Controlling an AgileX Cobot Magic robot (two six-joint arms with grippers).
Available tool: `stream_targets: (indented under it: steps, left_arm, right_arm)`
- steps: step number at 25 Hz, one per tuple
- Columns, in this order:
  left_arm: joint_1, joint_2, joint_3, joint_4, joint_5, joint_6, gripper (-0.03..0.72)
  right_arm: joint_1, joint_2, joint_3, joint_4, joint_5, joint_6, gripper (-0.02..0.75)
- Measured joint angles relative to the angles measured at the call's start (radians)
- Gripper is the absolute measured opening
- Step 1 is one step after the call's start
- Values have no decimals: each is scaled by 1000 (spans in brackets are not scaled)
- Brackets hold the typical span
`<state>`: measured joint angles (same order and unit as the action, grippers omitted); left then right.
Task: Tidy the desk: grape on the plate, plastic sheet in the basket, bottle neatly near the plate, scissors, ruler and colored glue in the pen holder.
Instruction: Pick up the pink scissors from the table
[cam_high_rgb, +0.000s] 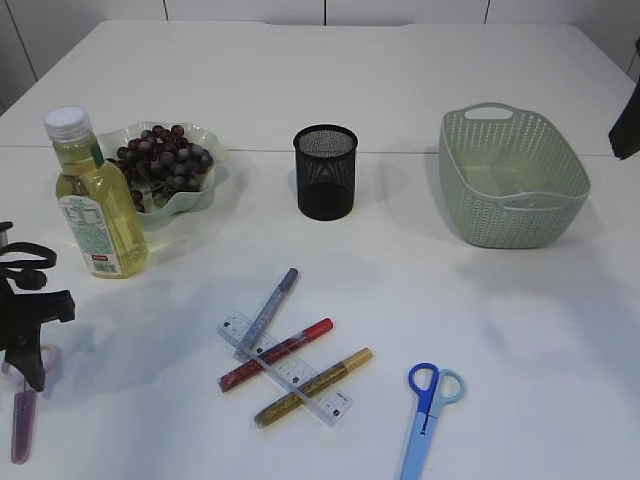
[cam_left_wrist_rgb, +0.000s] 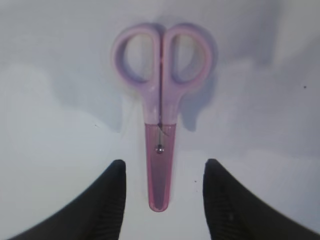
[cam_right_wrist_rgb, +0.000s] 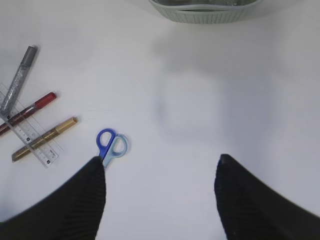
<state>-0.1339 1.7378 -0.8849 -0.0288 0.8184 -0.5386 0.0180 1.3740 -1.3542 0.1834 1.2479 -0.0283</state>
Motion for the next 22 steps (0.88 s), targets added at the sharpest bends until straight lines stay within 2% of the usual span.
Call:
stream_targets:
  steps: [22]
  left_arm:
    - [0,63,0,-15,-22,15,361]
  right_arm:
    - [0,0,0,0,0,0,531]
